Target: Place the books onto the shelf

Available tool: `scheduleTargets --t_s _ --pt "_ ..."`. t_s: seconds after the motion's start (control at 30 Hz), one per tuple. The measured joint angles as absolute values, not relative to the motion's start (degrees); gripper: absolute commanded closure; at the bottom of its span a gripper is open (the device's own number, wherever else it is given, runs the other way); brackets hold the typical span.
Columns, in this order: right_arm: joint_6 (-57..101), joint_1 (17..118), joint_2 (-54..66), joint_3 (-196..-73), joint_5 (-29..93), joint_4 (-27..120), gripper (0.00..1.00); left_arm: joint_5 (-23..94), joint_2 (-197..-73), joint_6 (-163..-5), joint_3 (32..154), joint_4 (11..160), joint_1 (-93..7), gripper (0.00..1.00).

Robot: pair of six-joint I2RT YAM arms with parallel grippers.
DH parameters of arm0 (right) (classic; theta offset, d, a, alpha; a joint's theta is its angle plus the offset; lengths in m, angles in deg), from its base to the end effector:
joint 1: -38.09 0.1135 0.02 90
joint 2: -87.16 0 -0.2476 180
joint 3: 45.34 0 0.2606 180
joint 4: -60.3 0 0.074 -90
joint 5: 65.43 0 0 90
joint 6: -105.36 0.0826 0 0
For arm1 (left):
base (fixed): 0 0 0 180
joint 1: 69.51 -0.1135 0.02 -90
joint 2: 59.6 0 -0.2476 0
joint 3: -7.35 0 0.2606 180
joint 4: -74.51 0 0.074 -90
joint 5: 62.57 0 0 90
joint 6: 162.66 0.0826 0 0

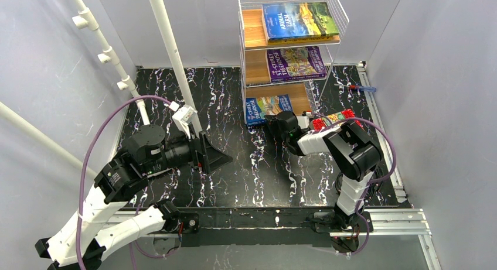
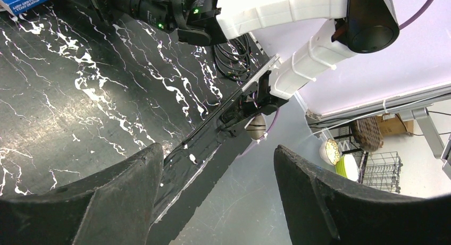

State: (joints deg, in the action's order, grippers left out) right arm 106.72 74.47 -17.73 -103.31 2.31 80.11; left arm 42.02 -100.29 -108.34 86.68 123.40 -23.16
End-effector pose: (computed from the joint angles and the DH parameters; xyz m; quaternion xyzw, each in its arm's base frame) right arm 0.3370 0.2094 0.0939 0.4757 0.6961 0.3870 0.3733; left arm 0.1142 -0.1499 0.4103 0.1518 0.7504 -0.4909 0.4159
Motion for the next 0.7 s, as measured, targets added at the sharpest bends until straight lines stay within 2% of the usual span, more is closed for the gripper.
scheduleTargets --t_s 0.2,0.3,0.37,0.4,0.6,0.7 --pt "107.41 74.01 -20.94 -104.63 2.29 83.06 0.92 42.02 -100.24 -108.45 86.66 123.42 -23.16 0.27" --pt "108.44 73.81 -22.42 -104.63 2.29 85.16 0.90 42.02 -100.05 -108.45 86.66 123.42 -23.16 0.27" --pt "108.66 73.77 -22.86 -104.63 2.26 86.01 0.77 42.02 -99.87 -108.45 86.66 123.42 -23.16 0.27" --pt "108.68 73.75 -22.95 -104.63 2.26 86.16 0.64 42.02 -99.74 -108.45 86.66 123.42 -23.16 0.27" --pt "108.99 73.81 -22.95 -104.65 2.94 86.21 0.27 42.02 -99.54 -108.45 86.66 123.44 -23.16 0.27" --pt "109.12 73.94 -22.93 -104.65 3.71 86.23 0.15 42.02 -99.54 -108.45 86.66 123.42 -23.16 0.27"
